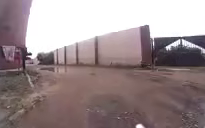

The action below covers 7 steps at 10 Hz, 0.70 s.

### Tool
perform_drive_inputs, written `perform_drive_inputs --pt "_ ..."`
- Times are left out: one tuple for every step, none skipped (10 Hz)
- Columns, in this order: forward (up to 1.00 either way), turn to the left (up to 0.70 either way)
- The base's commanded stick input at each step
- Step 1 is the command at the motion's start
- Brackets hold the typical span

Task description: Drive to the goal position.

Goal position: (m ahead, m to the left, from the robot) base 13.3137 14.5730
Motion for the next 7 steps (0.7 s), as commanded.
perform_drive_inputs --pt "0.50 0.50" --pt "0.50 0.50" --pt "0.50 0.34" --pt "0.50 0.03" --pt "0.50 0.00" --pt "0.50 0.00" --pt "0.50 0.00"
